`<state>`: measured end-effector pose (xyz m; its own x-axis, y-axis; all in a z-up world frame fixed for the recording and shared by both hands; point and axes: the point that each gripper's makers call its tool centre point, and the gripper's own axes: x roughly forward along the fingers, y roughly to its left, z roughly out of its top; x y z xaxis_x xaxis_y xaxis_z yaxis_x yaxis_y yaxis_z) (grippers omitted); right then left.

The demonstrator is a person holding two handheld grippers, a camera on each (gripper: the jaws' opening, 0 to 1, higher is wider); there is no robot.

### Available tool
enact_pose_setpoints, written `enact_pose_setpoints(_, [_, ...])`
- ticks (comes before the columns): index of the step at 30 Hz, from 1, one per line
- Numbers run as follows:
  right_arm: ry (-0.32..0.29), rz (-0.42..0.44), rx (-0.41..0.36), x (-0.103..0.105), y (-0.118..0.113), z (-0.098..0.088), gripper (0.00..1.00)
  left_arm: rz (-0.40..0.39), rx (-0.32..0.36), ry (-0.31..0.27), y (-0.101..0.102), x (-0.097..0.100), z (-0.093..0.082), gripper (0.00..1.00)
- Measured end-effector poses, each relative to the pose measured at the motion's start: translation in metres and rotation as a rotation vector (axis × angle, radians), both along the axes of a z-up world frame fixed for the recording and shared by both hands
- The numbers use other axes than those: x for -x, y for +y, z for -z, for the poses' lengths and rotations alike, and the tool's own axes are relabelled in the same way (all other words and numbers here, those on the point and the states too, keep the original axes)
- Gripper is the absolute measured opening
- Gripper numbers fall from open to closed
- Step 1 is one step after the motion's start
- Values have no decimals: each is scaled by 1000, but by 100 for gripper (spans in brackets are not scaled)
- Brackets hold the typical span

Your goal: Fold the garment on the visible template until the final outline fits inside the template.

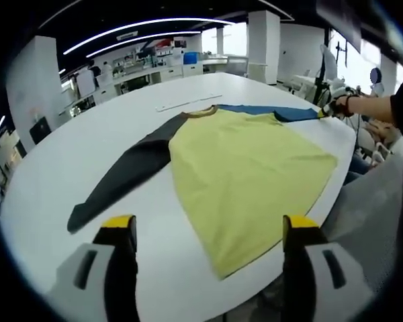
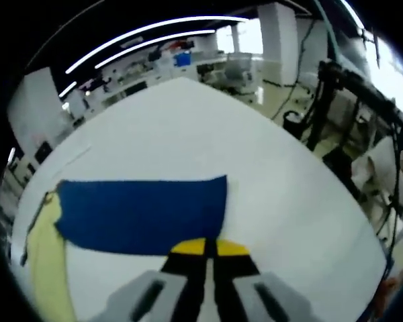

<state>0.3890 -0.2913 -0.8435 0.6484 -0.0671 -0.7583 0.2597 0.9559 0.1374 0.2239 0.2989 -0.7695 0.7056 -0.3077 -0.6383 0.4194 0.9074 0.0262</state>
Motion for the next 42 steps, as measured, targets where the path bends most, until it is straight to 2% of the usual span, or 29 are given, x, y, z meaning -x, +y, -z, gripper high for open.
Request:
enact_pose_setpoints(10, [-8, -34, 15, 2, 10, -15, 0, 13, 16, -12, -7, 1, -5, 93])
enact_pose_setpoints(20, [-30, -65, 18, -10, 16, -32, 0, 19, 38, -32, -8, -1, -10, 95])
enact_pose_setpoints(30, [-61, -121, 2, -32, 41, -48, 0, 15, 50, -54, -1, -2, -15, 97])
enact_pose_setpoints(38, [-66, -203, 12, -37, 76, -59, 0, 0, 43, -62, 9, 4, -18, 97])
enact_pose_setpoints(42, [-71, -243, 6, -47, 94, -64, 0, -10, 55, -64, 11, 5, -19, 97])
